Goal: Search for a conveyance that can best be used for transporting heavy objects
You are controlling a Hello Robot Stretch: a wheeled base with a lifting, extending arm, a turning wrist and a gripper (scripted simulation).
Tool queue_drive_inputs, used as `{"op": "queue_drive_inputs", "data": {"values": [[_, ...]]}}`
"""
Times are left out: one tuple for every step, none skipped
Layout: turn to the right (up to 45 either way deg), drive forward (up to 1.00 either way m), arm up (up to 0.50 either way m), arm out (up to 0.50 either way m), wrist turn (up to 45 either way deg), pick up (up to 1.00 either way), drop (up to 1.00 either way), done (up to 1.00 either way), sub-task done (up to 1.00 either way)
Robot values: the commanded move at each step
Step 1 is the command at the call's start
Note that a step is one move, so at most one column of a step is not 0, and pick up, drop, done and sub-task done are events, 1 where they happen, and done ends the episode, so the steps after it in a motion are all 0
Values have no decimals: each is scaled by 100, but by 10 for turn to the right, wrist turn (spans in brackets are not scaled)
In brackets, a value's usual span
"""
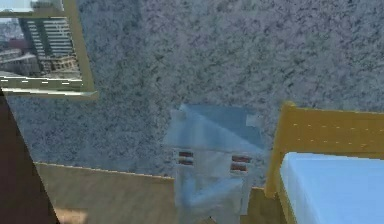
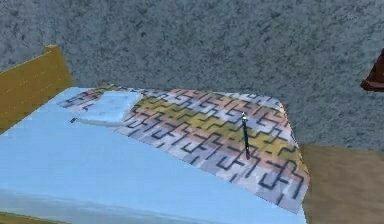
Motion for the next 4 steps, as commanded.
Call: {"op": "queue_drive_inputs", "data": {"values": [[-150, 0, 0, 0, 0, 0, 0, 0, 0], [0, 35, 0, 0, 0, 0, 0, 0, 0], [270, 0, 0, 0, 0, 0, 0, 0, 0], [0, 30, 0, 0, 0, 0, 0, 0, 0]]}}
